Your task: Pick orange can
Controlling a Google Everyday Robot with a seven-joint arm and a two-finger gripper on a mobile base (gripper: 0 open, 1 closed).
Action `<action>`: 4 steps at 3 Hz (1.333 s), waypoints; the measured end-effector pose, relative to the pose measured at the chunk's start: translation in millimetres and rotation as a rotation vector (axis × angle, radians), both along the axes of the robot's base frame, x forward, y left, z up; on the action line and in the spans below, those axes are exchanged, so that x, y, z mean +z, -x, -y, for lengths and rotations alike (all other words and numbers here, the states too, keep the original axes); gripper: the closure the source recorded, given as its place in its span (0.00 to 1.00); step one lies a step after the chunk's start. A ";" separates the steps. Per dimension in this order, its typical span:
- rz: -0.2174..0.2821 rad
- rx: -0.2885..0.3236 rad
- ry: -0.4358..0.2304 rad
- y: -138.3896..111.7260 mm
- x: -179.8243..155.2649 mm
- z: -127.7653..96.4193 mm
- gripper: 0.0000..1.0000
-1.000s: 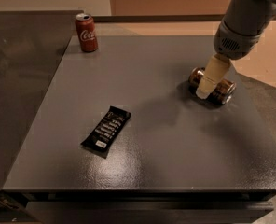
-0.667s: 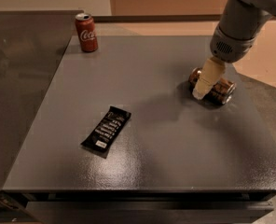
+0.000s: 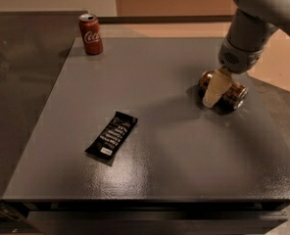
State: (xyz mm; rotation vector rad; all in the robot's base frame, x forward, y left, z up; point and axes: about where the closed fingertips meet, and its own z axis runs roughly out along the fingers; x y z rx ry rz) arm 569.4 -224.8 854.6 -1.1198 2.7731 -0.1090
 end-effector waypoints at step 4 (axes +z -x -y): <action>0.013 0.042 -0.066 -5.9 15.1 -7.1 1.00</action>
Offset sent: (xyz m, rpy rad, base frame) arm 0.0012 0.0016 -0.0128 0.0374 0.0357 0.0066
